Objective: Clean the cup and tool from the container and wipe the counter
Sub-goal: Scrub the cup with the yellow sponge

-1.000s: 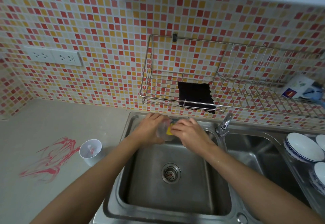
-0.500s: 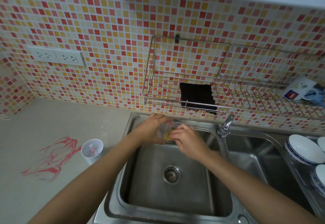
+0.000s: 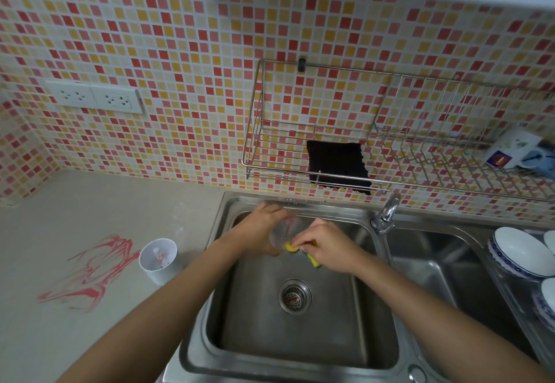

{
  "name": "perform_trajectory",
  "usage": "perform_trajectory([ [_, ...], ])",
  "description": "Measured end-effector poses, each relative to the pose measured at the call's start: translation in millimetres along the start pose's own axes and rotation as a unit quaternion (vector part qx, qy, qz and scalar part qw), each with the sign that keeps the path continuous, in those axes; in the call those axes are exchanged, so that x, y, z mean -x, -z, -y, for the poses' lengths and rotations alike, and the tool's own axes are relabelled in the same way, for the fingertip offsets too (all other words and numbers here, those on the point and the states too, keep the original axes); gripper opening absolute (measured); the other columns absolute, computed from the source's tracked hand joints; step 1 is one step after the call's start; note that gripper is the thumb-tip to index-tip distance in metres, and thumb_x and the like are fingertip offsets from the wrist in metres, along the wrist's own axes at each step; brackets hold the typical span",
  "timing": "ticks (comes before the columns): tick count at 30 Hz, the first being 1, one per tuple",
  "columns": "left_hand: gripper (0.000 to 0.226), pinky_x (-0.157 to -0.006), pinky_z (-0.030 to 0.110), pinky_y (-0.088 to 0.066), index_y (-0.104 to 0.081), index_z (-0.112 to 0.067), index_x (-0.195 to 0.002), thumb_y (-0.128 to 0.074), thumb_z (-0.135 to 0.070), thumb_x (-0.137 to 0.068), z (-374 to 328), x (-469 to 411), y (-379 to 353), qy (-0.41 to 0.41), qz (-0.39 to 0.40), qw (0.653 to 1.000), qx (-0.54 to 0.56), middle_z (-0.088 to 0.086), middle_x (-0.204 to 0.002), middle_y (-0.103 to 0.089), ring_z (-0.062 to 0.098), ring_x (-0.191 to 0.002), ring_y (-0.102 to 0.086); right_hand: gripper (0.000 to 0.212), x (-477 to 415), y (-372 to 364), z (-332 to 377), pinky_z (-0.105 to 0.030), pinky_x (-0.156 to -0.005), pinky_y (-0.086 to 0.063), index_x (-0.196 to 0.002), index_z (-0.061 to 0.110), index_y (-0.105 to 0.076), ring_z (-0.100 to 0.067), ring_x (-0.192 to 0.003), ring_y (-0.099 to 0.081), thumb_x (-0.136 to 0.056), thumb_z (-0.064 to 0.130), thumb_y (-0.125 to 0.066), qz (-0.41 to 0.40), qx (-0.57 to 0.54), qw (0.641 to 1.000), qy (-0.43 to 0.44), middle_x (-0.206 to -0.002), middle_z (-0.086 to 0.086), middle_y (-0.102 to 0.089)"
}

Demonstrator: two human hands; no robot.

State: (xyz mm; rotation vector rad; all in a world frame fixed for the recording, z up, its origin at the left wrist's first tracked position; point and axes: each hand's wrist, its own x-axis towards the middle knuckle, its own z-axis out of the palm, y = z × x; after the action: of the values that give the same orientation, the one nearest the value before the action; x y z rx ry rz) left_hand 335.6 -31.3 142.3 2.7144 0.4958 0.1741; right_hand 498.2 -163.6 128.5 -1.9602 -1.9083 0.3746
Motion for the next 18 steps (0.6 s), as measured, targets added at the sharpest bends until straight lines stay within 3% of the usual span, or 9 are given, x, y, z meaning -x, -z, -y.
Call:
perform_trajectory([
  [4,0.080,-0.101,0.018,-0.025,-0.044,-0.026,-0.142,-0.081,-0.028,-0.071,-3.0,-4.7,0.2,-0.003,0.007,1.000,0.005,-0.006,-0.140,-0.048,0.014,-0.129,-0.037,0.029,1.8,1.0,2.4,-0.030,-0.077,-0.044,-0.102,0.027,-0.074,-0.015,-0.085,-0.047,-0.078,0.011,-0.074,-0.057,0.133,0.986,0.085,-0.097,0.019,-0.071],
  [6,0.079,-0.102,0.020,-0.026,-0.046,-0.027,-0.140,-0.083,-0.027,-0.070,-2.8,-7.6,2.5,-0.008,0.011,1.000,0.008,-0.006,-0.139,-0.049,0.015,-0.129,-0.038,0.032,4.3,-7.2,7.1,-0.034,-0.076,-0.048,-0.100,0.027,-0.074,-0.017,-0.085,-0.051,-0.074,0.008,-0.075,-0.067,0.136,0.984,0.091,-0.098,0.019,-0.071],
  [11,0.083,-0.108,0.025,-0.029,-0.044,-0.029,-0.141,-0.084,-0.030,-0.068,4.6,-1.8,1.3,0.010,0.009,1.000,0.024,-0.008,-0.141,-0.048,0.013,-0.132,-0.038,0.025,4.7,5.8,1.1,-0.030,-0.088,-0.044,-0.107,0.025,-0.073,-0.009,-0.091,-0.047,-0.090,0.014,-0.060,-0.026,0.088,0.993,0.069,-0.110,0.018,-0.069],
  [15,0.084,-0.111,0.033,-0.036,-0.044,-0.029,-0.141,-0.084,-0.029,-0.068,5.6,-4.0,5.9,0.012,0.006,0.999,0.038,-0.007,-0.143,-0.048,0.014,-0.132,-0.040,0.026,6.3,10.9,0.2,-0.028,-0.083,-0.046,-0.110,0.025,-0.072,-0.013,-0.093,-0.051,-0.085,0.018,-0.069,-0.037,0.117,0.987,0.101,-0.111,0.016,-0.069],
  [18,0.083,-0.109,0.036,-0.039,-0.044,-0.030,-0.141,-0.084,-0.031,-0.068,9.7,-6.5,10.2,0.020,0.020,0.999,0.045,-0.008,-0.142,-0.048,0.013,-0.130,-0.042,0.039,8.4,6.6,-3.6,-0.031,-0.079,-0.051,-0.112,0.024,-0.070,-0.019,-0.093,-0.056,-0.075,0.022,-0.079,-0.032,0.142,0.981,0.126,-0.114,0.011,-0.068],
])
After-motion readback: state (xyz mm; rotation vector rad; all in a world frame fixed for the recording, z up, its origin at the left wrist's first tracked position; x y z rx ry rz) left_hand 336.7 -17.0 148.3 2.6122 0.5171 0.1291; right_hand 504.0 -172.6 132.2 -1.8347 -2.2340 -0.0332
